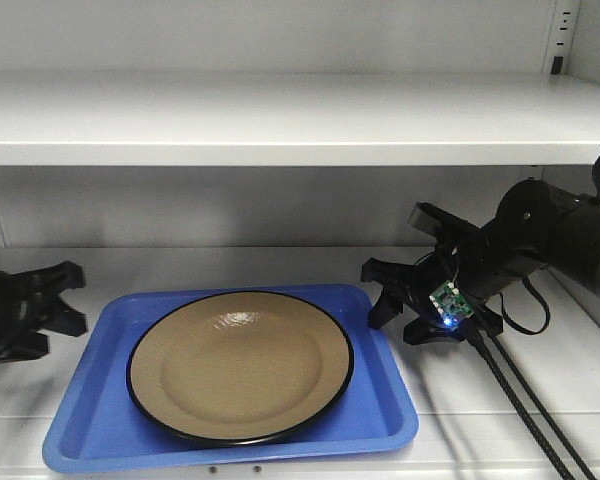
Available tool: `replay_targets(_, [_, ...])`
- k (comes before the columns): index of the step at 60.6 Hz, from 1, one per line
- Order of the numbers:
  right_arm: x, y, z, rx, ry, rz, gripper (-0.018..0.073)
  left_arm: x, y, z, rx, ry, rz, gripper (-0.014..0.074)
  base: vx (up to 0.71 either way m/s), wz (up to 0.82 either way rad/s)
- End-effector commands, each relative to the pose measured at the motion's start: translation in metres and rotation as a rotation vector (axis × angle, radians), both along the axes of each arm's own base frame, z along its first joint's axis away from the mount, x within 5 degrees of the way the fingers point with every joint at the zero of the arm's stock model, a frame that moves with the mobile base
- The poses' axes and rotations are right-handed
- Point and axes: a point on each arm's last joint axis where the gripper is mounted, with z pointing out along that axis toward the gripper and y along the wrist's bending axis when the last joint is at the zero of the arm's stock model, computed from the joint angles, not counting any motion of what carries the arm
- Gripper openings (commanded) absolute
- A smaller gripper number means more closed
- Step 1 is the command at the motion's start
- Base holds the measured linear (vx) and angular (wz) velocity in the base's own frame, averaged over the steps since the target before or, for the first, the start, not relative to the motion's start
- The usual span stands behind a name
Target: Place disk in tray to left cabinet
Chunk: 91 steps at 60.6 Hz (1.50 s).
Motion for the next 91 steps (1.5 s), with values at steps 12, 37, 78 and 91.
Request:
replay_targets(12, [-0.007,-0.001,0.039,0.040,-0.129,-0.012,0.0396,-0.083,0.014,0.014,0.071,-0.359,0.126,0.0302,0.00,0.00])
replay_targets(37, [-0.007,-0.001,0.039,0.040,-0.129,-0.012,0.0396,-0.206,0.027,-0.035,0.312,-0.558,0.104,-0.0009,0.00,0.00])
replay_targets(78, [-0.007,-0.001,0.039,0.040,-0.129,-0.012,0.0396,-0.254,0.033,-0.153,0.376,-0.854,0.163,-0.0008,0.00,0.00])
replay_targets(91, [-0.007,-0.001,0.039,0.040,-0.129,-0.012,0.0396,-0.254,0.033,-0.152,0.376,-0.857,0.164,-0.0007,0.00,0.00])
